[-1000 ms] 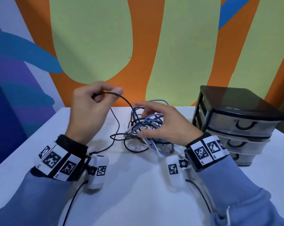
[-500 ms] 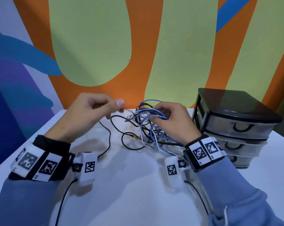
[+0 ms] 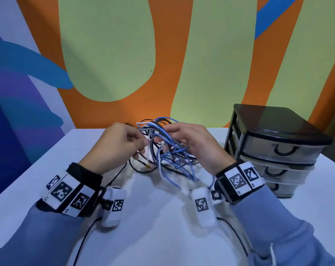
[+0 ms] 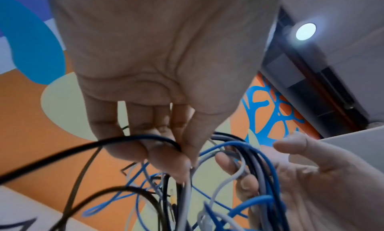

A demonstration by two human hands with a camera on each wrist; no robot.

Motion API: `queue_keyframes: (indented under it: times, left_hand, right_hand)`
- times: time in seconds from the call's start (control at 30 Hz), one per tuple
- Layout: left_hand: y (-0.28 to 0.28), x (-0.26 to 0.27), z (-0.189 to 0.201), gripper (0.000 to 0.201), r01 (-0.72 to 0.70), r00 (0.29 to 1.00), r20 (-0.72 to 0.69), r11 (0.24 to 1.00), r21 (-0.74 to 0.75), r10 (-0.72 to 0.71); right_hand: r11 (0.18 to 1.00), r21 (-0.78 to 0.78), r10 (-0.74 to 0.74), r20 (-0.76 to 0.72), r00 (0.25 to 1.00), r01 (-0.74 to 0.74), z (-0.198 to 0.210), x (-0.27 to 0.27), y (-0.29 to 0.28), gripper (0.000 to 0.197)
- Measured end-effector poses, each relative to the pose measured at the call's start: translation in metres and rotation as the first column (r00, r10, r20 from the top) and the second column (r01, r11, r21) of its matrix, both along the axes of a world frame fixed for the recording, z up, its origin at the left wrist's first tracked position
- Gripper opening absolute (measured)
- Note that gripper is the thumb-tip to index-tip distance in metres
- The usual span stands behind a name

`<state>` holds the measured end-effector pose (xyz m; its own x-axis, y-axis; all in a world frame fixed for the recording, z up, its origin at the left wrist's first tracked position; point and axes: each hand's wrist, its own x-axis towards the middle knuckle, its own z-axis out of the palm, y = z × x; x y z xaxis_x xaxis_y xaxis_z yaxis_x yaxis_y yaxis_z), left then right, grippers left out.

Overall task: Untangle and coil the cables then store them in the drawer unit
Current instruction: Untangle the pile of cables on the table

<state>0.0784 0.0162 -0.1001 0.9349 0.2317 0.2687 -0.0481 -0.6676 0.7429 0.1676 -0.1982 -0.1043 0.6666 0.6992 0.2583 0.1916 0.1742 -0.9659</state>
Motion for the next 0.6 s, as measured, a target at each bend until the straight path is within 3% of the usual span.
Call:
queue_keyframes:
  times: [0.1, 0.23, 0.37, 0.5, 0.6]
  left_hand:
    - [0.007, 0.002, -0.002, 0.013, -0.022, 0.999, 0.045, 0.996, -0.085, 0.026]
    - [0.001, 0.003, -0.003, 0.004, 0.009, 0.999, 0.042, 0.958, -0.286, 0.003]
    - [-0.002, 0.003, -0.004, 0.009, 0.021, 0.998, 0.067, 0.913, -0.407, 0.007]
    - [-0.013, 0.000, 0.000, 0.005, 0.029, 0.990, 0.139, 0.943, -0.332, 0.018]
    - [-0.018, -0.001, 0.007, 0.011, -0.044, 0.947, 0.287, 0.944, -0.328, 0.144]
  right_hand:
    - [0.997, 0.019, -0.068, -0.008, 0.998, 0.068, -0.004, 0.000, 0.003, 0.041]
    - [0.962, -0.059, -0.246, 0.238, 0.939, 0.267, -0.018, 0.006, 0.011, 0.031]
    - [0.956, -0.158, -0.207, 0.225, 0.952, 0.246, -0.024, 0.008, 0.015, 0.026]
    - [0.927, -0.122, -0.296, 0.340, 0.893, 0.354, -0.026, 0.011, 0.018, 0.006]
    - [0.904, -0.038, -0.383, 0.377, 0.844, 0.427, -0.026, 0.012, 0.018, 0.006]
